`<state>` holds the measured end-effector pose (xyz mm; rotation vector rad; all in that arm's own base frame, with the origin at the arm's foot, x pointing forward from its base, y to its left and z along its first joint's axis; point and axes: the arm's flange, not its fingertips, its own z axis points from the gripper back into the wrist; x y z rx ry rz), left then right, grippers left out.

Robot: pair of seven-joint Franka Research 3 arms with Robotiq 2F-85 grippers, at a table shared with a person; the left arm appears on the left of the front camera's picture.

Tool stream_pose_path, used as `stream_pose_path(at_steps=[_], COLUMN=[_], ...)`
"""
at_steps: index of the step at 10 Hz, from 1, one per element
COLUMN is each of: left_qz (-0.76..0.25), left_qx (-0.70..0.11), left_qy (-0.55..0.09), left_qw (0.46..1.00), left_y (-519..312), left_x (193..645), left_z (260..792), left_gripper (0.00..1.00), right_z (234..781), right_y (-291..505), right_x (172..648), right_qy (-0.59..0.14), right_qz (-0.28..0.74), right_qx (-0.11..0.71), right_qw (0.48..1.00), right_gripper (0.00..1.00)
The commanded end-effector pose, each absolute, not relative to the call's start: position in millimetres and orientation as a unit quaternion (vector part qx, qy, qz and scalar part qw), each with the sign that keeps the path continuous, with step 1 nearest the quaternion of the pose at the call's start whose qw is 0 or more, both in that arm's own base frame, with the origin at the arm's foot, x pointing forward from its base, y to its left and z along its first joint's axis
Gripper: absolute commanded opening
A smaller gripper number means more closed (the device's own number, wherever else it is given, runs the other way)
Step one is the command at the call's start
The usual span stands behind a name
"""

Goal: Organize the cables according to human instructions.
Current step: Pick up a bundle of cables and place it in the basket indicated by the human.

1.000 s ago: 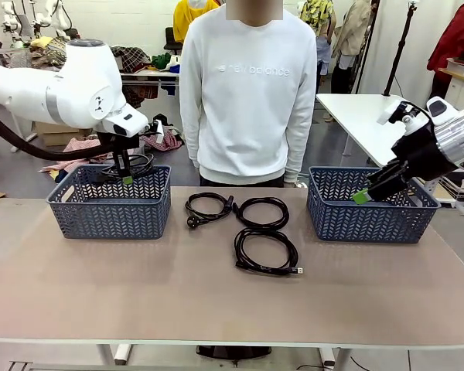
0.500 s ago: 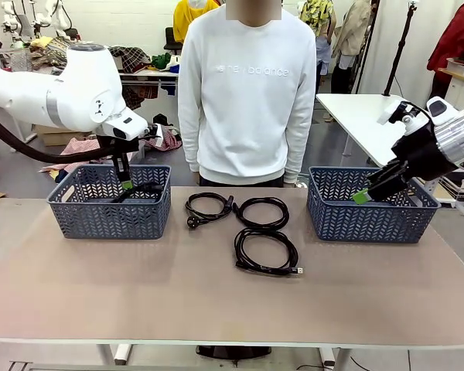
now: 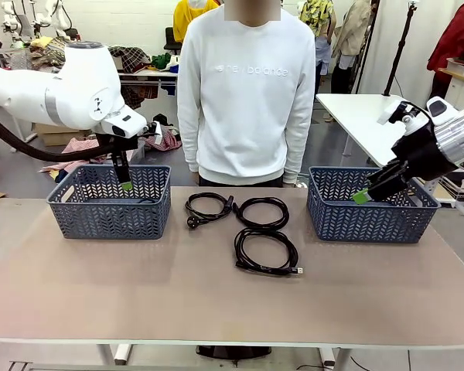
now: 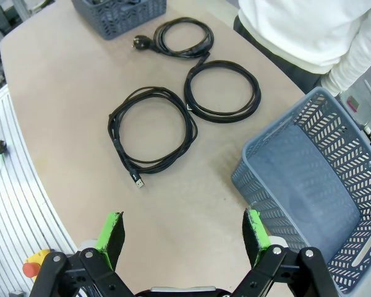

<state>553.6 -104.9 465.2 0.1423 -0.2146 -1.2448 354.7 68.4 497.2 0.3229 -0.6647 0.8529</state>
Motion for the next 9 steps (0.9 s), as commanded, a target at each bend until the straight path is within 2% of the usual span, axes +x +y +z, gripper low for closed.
stream_pose_path(at_steps=[1, 2, 5, 6, 9], left_qz=[-0.578, -0.576, -0.547, -0.576, -0.576], left_qx=[0.053, 0.051, 0.037, 0.056, 0.056], left_qy=[-0.097, -0.098, -0.12, -0.099, -0.099], left_qw=[0.809, 0.81, 0.828, 0.809, 0.809], left_y=[-102.4, -102.8, -103.3, -105.1, -105.1], left_x=[554.0, 554.4, 555.2, 552.9, 552.9], left_z=[469.2, 469.2, 468.1, 464.9, 464.9], left_gripper=[0.97, 1.0, 1.0, 1.0, 1.0], right_z=[497.0, 497.0, 497.0, 497.0, 497.0], right_y=[68.1, 68.1, 68.1, 68.1, 68.1], right_x=[356.3, 356.3, 356.3, 356.3, 356.3], right_qy=[-0.318, -0.318, -0.318, -0.318, -0.318], right_qz=[0.405, 0.405, 0.405, 0.405, 0.405], right_qx=[0.16, 0.16, 0.16, 0.16, 0.16], right_qw=[0.842, 0.842, 0.842, 0.842, 0.842], right_gripper=[1.0, 1.0, 1.0, 1.0, 1.0])
